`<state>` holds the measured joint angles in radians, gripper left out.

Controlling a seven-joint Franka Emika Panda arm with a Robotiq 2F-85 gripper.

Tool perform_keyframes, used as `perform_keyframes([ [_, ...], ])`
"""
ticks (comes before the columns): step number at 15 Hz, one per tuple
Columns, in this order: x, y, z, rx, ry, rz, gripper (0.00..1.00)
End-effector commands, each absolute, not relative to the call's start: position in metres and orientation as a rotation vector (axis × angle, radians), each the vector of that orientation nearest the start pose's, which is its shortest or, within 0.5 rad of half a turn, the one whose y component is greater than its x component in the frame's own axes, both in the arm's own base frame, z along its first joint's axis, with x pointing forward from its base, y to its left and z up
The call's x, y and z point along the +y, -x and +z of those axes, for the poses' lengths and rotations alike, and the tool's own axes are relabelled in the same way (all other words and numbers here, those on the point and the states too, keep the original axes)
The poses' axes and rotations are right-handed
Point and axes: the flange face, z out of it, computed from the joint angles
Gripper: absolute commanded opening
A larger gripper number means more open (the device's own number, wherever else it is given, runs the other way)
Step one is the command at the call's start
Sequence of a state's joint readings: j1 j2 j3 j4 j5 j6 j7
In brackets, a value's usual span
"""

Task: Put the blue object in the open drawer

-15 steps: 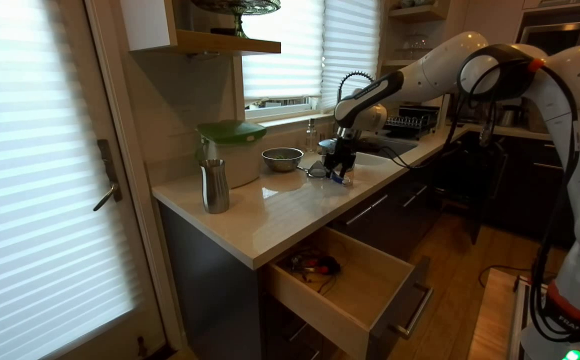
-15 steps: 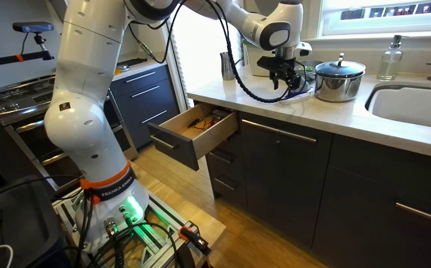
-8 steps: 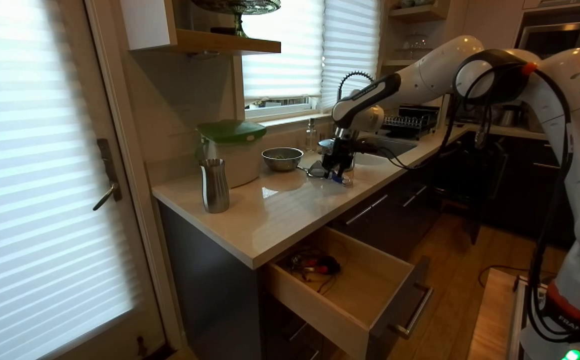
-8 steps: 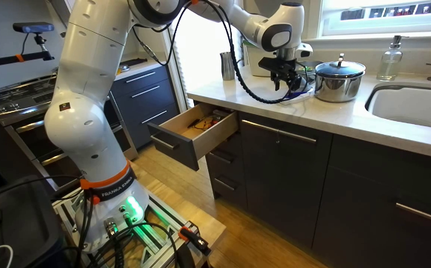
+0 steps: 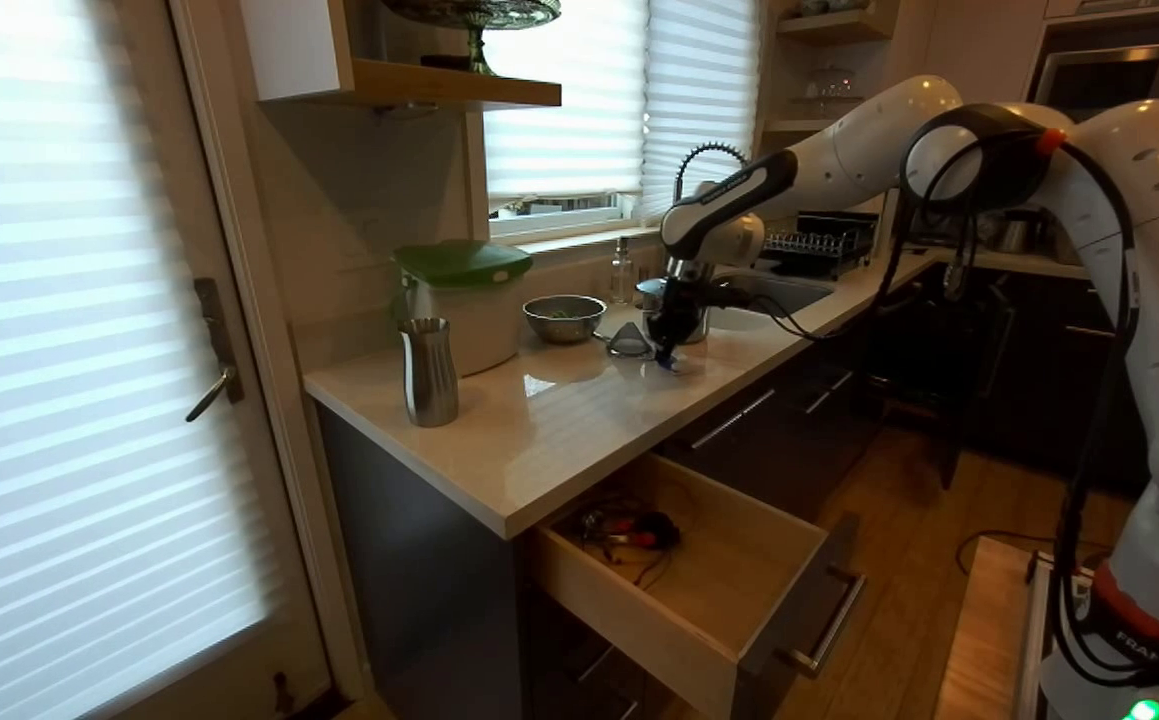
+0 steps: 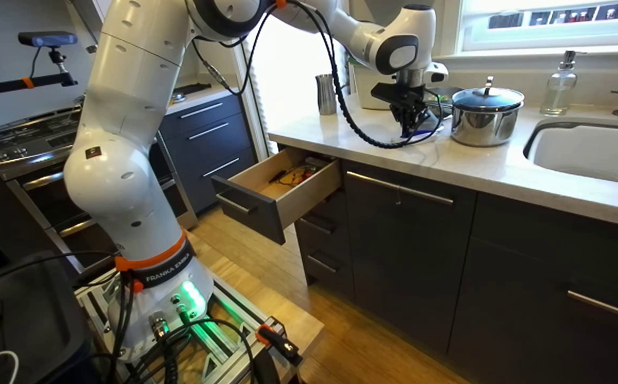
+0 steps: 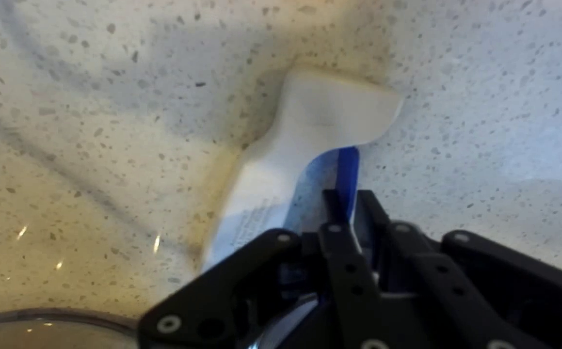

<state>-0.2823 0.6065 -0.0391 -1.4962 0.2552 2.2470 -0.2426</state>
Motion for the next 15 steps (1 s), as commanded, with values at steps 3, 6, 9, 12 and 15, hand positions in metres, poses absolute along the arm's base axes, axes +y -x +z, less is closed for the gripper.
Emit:
perform_keyframes([
  [3, -0.206, -0.688, 0.340, 0.374, 3.037, -0.128, 0.01],
  [6, -0.192, -0.675, 0.358, 0.492, 3.088, 0.005, 0.01],
  [9, -0.154, -0.657, 0.377, 0.372, 3.116, 0.159, 0.01],
  [12, -0.084, -0.645, 0.388, 0.087, 3.150, 0.271, 0.01],
  [15, -0.006, -0.631, 0.392, -0.166, 3.162, 0.331, 0.01],
])
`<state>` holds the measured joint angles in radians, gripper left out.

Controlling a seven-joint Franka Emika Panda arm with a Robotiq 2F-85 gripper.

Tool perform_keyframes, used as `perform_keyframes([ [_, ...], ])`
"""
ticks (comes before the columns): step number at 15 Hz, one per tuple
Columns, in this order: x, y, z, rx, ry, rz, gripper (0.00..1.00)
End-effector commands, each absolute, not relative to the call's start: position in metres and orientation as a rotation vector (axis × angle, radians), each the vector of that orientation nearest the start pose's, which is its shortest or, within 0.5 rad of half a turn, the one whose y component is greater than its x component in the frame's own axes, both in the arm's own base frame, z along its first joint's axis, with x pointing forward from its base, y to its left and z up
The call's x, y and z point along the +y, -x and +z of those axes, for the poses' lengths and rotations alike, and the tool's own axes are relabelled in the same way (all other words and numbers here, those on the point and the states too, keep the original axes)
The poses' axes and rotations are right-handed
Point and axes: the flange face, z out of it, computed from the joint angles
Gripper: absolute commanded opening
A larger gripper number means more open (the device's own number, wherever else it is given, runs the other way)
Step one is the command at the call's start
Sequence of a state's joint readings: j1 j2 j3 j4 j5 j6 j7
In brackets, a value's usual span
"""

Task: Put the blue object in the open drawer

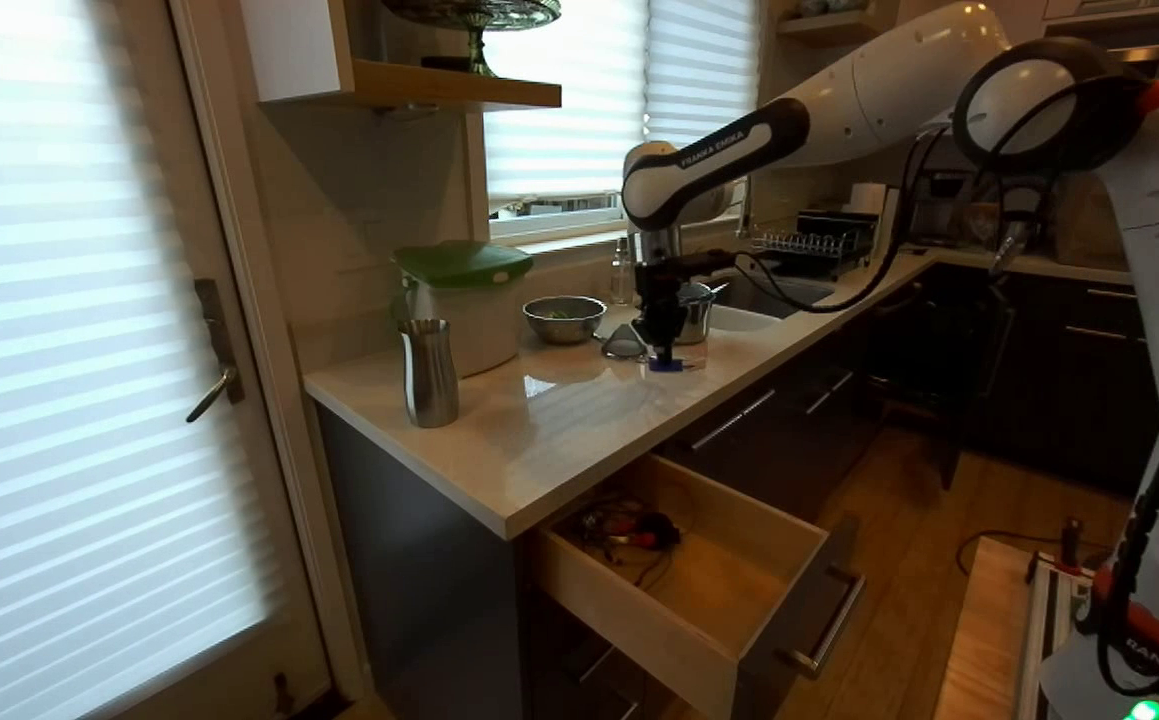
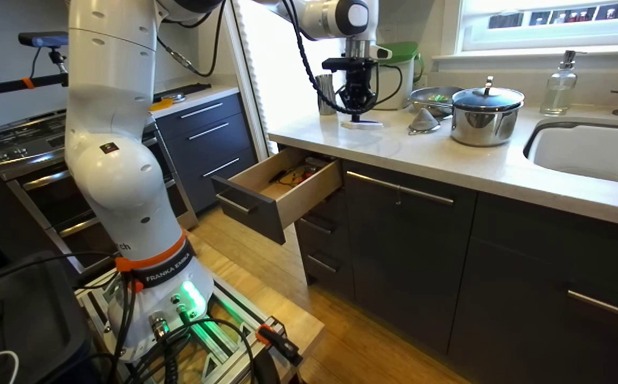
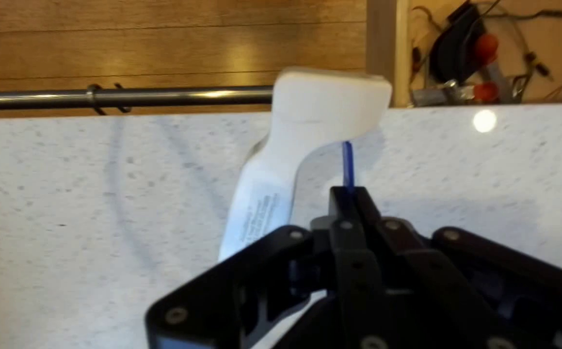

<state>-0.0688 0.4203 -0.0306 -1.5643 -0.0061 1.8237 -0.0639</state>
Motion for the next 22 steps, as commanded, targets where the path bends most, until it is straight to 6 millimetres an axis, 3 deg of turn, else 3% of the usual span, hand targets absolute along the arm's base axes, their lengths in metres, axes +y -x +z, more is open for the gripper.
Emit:
perform_keyframes([
  [1, 0.015, -0.627, 0.393, -0.252, 3.162, 0.350, 0.01],
  [4, 0.063, -0.611, 0.393, -0.516, 3.136, 0.411, 0.01],
  [5, 0.068, -0.606, 0.394, -0.594, 3.139, 0.442, 0.01],
  [6, 0.057, -0.605, 0.401, -0.652, 3.174, 0.463, 0.01],
  [7, 0.072, -0.619, 0.394, -0.539, 3.151, 0.410, 0.04],
  [9, 0.067, -0.615, 0.398, -0.607, 3.167, 0.431, 0.04],
  [12, 0.086, -0.609, 0.394, -0.970, 3.055, 0.424, 0.01],
  [17, 0.117, -0.561, 0.408, -1.384, 2.889, 0.437, 0.01],
  [22, 0.130, -0.520, 0.395, -1.762, 2.713, 0.500, 0.01],
])
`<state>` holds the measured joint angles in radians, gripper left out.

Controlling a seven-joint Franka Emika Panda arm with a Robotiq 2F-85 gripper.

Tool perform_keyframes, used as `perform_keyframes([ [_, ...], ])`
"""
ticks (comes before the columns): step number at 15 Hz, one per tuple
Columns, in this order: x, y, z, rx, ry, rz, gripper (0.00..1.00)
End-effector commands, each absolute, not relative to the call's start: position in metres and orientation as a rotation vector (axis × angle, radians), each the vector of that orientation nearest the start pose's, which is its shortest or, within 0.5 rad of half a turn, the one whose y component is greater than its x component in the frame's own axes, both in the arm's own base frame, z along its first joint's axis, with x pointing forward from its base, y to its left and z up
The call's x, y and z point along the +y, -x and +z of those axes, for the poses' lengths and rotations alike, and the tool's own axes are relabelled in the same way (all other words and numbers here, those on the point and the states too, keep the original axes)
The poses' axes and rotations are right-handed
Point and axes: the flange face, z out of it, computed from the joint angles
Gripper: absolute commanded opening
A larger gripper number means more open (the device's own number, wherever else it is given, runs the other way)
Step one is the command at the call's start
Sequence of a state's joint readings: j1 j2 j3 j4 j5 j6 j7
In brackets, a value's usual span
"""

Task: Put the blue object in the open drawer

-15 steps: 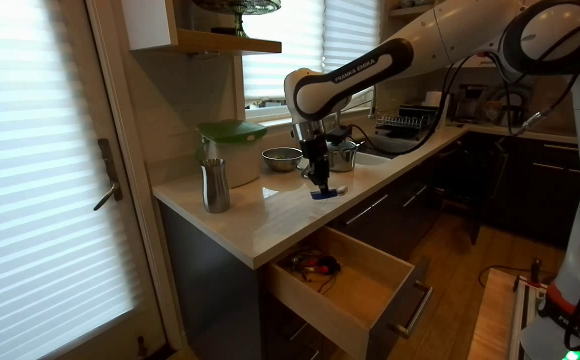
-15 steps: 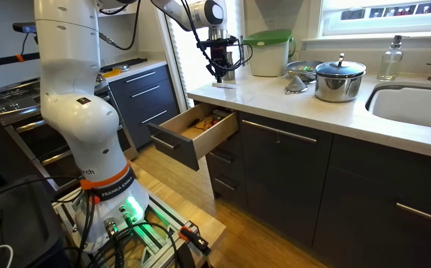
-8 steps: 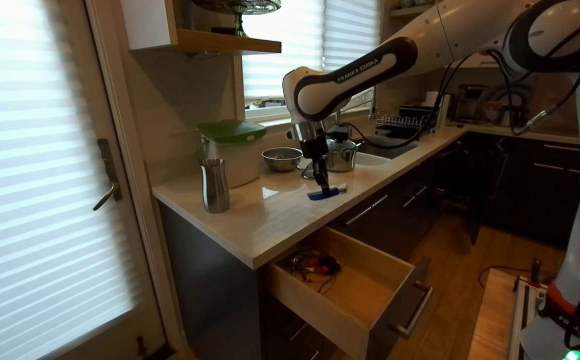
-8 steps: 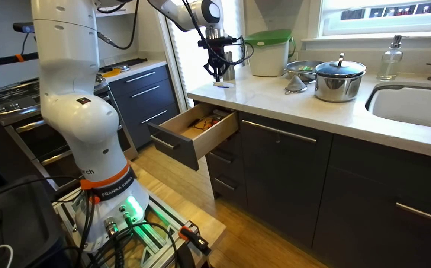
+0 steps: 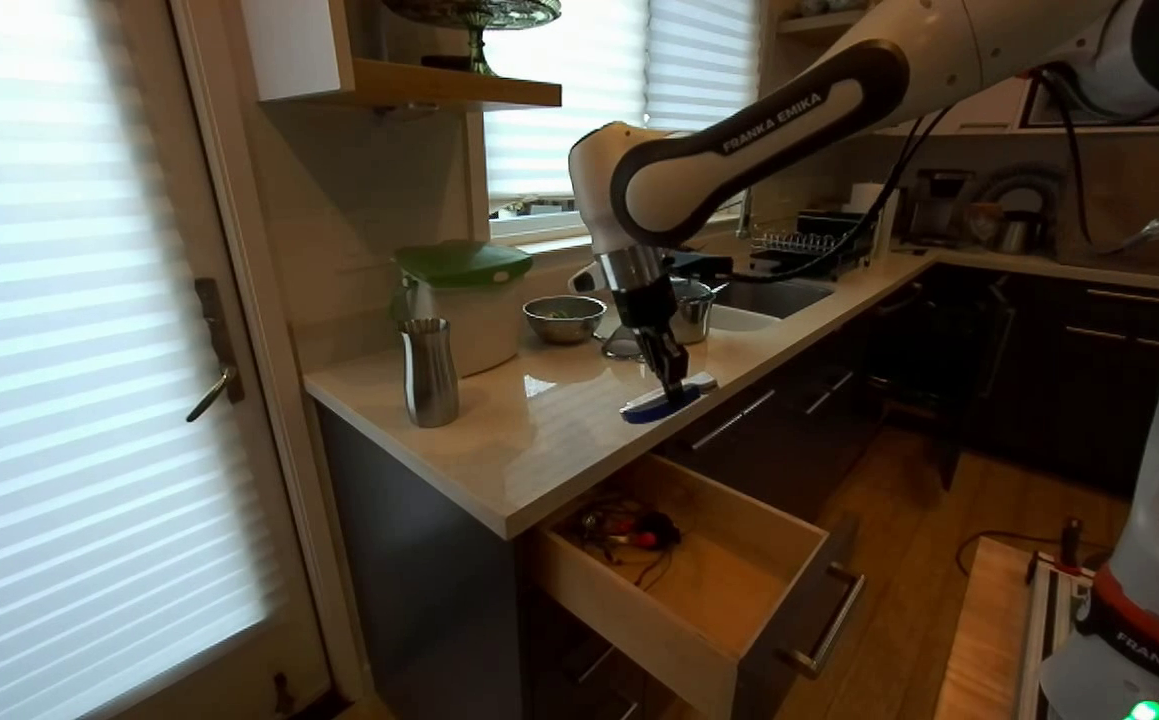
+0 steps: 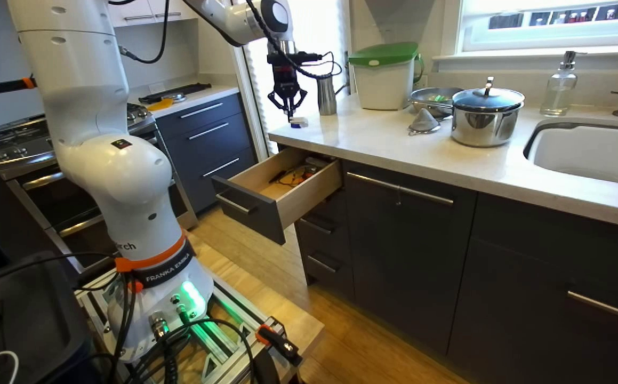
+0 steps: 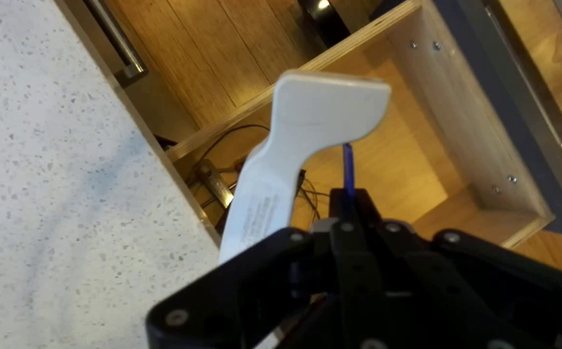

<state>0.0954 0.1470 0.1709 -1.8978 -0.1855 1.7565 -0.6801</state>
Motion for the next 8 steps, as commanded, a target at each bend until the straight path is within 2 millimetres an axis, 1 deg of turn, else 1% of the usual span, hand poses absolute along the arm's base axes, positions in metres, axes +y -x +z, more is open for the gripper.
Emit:
perform_keyframes([
  [1, 0.130, -0.516, 0.392, -1.836, 2.673, 0.497, 0.01],
  [4, 0.138, -0.517, 0.366, -2.046, 2.526, 0.441, 0.01],
  [8, 0.149, -0.516, 0.333, -2.277, 2.300, 0.297, 0.01],
])
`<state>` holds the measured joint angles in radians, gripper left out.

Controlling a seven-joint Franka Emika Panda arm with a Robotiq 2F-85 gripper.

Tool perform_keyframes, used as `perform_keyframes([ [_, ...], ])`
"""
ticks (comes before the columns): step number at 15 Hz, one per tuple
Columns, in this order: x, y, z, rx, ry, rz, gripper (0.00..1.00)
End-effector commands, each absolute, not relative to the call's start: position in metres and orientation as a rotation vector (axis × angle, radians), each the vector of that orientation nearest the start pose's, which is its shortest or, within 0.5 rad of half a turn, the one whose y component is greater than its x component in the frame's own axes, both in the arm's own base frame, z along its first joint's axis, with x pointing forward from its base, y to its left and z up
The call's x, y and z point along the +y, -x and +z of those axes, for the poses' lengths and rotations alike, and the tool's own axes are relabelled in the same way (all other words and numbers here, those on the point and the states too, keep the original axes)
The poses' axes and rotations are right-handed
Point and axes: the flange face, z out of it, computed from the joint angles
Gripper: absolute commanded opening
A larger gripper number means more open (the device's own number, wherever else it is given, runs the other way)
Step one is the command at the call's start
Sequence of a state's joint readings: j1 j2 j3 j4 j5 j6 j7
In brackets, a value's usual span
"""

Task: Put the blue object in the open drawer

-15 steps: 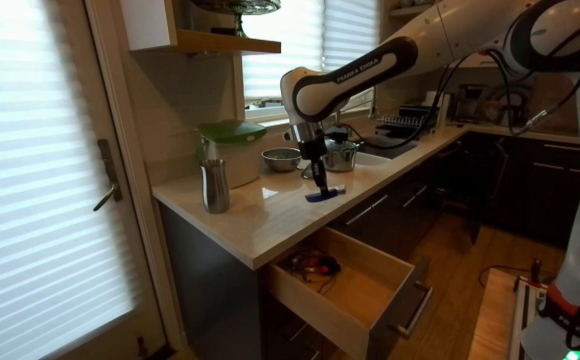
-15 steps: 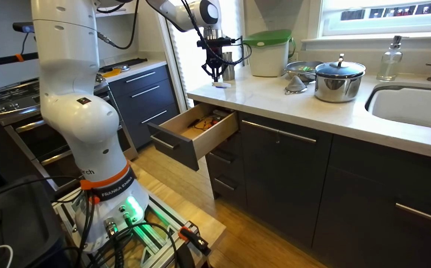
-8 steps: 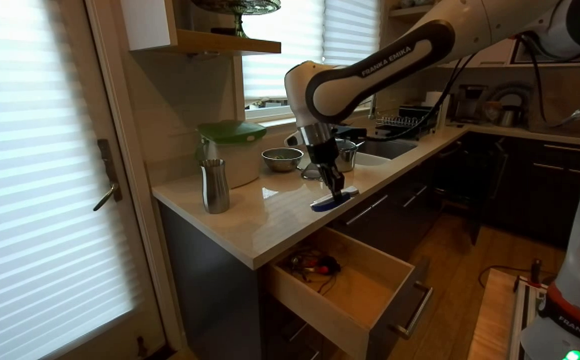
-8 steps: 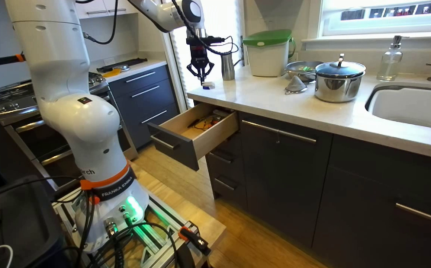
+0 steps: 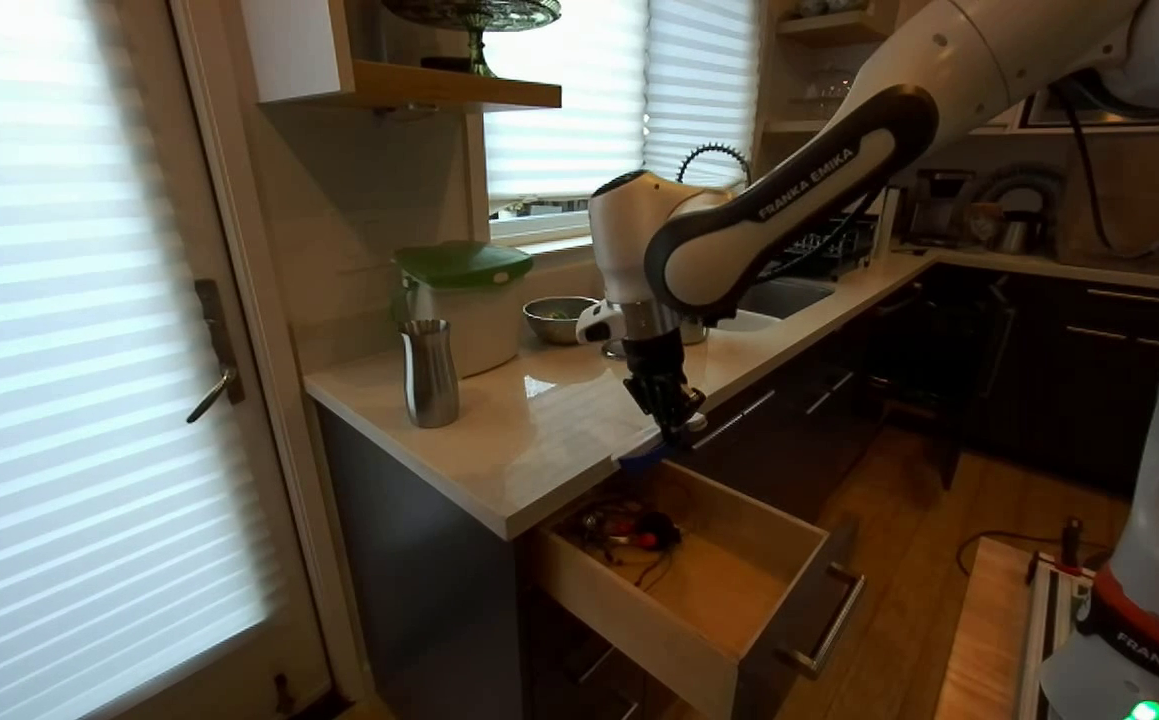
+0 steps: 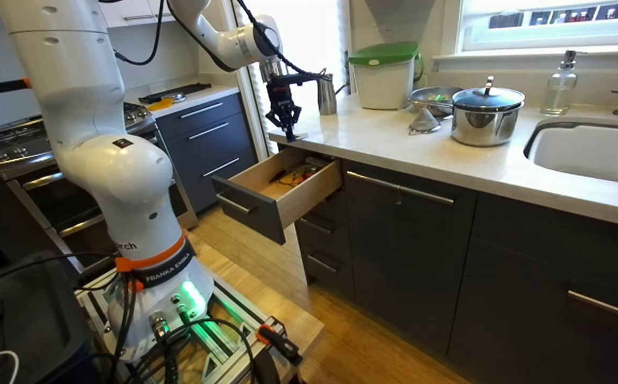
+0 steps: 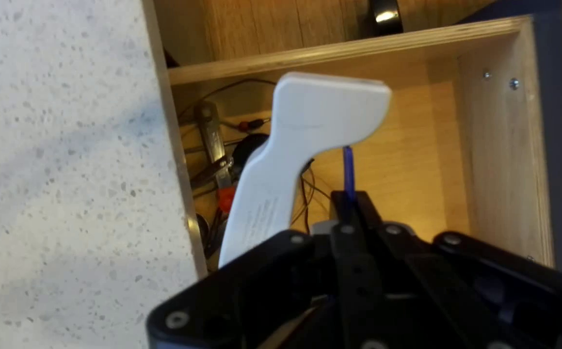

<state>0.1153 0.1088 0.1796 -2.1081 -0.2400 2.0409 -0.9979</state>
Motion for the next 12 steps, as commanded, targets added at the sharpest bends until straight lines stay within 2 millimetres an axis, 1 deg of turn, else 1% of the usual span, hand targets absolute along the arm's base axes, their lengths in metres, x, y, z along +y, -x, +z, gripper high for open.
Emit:
perform_keyframes([
  [1, 0.152, -0.516, 0.325, -2.324, 2.240, 0.251, 0.01],
  [3, 0.160, -0.515, 0.307, -2.406, 2.108, 0.186, 0.01],
  [7, 0.174, -0.496, 0.278, -2.488, 1.849, 0.091, 0.01],
  [9, 0.178, -0.480, 0.268, -2.475, 1.820, 0.076, 0.01],
  [12, 0.176, -0.457, 0.249, -2.413, 1.867, 0.066, 0.01],
])
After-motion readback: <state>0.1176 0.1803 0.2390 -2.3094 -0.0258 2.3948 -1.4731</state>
